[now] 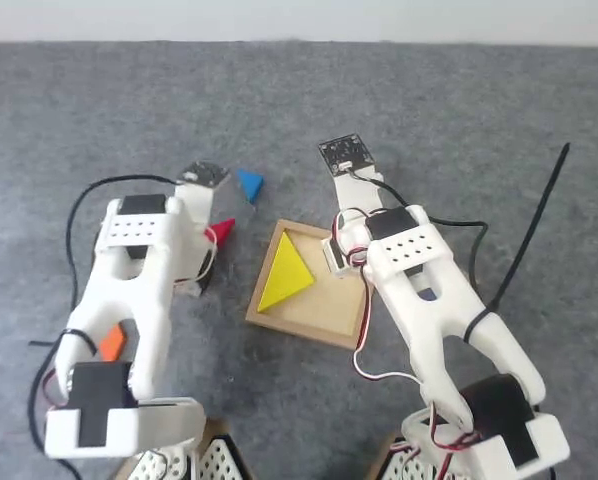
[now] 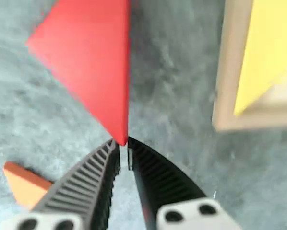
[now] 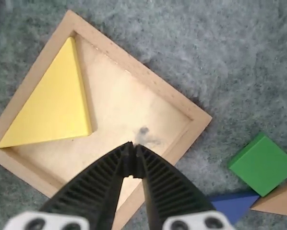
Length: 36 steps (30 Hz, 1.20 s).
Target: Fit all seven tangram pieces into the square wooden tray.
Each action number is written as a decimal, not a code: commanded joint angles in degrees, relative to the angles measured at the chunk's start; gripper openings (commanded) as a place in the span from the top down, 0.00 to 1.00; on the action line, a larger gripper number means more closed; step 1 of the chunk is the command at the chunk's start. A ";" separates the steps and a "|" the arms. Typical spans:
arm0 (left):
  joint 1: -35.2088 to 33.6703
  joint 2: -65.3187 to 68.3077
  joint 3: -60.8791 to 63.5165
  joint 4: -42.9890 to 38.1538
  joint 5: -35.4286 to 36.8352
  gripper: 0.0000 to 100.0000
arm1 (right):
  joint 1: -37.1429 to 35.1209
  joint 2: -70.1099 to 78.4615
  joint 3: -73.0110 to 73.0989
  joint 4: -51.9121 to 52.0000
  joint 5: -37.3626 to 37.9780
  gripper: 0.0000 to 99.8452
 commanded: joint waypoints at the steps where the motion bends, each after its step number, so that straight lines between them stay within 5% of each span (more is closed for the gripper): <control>1: 3.52 -0.18 -1.27 -8.70 6.95 0.97 | 0.31 -3.38 -0.53 -0.04 0.00 0.99; 3: 7.03 -0.35 0.66 -14.68 9.32 0.97 | 0.31 -3.38 -0.53 -0.13 0.00 0.99; 6: 9.14 -2.73 -0.40 -9.14 8.00 0.97 | 0.40 -3.38 -0.44 -1.01 0.00 0.99; 13: -7.91 -15.12 -5.05 -1.85 1.49 0.92 | 0.40 -3.30 -0.44 -0.92 0.00 0.99; 17: -8.79 -18.55 -5.05 0.44 -2.90 0.83 | 0.40 -3.30 -0.44 -0.84 0.00 0.99; 25: -8.53 -3.34 -9.63 -17.85 13.63 0.83 | 0.40 -3.30 -0.44 -0.75 0.00 0.99; 32: -6.15 23.21 -32.75 -13.36 26.20 0.96 | 0.40 -3.30 -0.35 -0.75 -0.09 0.99; 36: -2.90 27.87 -36.53 -8.79 25.49 0.98 | 0.57 -3.30 -0.35 -0.92 -0.09 0.99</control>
